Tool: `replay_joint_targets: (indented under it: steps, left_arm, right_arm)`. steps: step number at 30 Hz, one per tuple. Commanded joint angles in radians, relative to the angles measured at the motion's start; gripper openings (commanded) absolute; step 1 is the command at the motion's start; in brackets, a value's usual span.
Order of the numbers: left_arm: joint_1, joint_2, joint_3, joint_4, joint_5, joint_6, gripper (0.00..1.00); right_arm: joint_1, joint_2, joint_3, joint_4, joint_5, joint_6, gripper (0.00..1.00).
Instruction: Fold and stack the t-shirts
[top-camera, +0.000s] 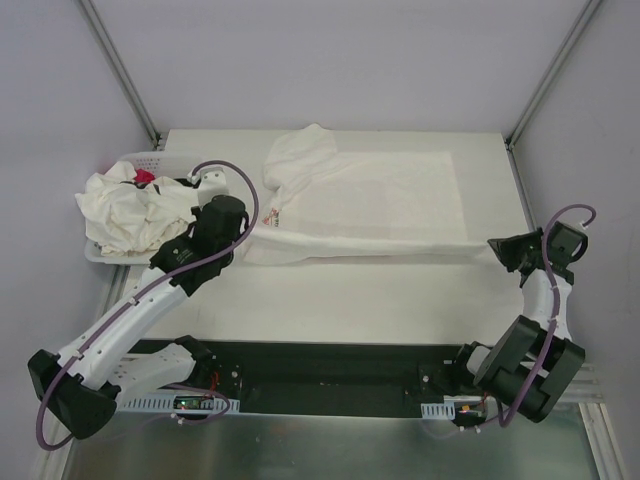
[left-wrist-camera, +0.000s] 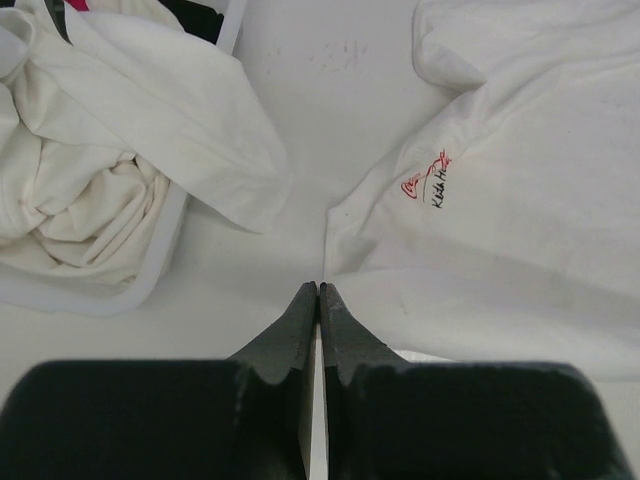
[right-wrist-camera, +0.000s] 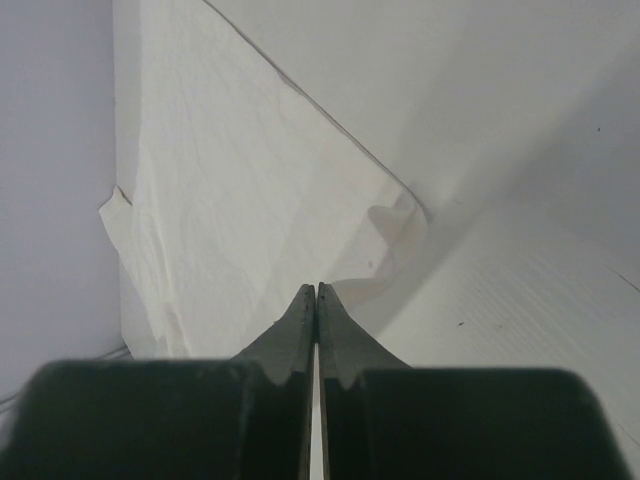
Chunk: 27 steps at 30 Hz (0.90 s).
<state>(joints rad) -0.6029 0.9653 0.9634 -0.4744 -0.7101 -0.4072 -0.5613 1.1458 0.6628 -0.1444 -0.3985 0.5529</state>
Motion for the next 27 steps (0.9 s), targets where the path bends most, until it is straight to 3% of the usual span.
replay_joint_targets:
  steps: [1,27]
  left_arm:
    - [0.005,0.029,0.043,0.034,-0.025,0.025,0.00]
    - [0.106,0.136,0.051,0.046,0.058,0.028,0.00]
  right_arm:
    - [0.027,0.018,0.064,0.060,0.046,0.027,0.01]
    - [0.081,0.163,0.127,0.104,0.095,0.039,0.01]
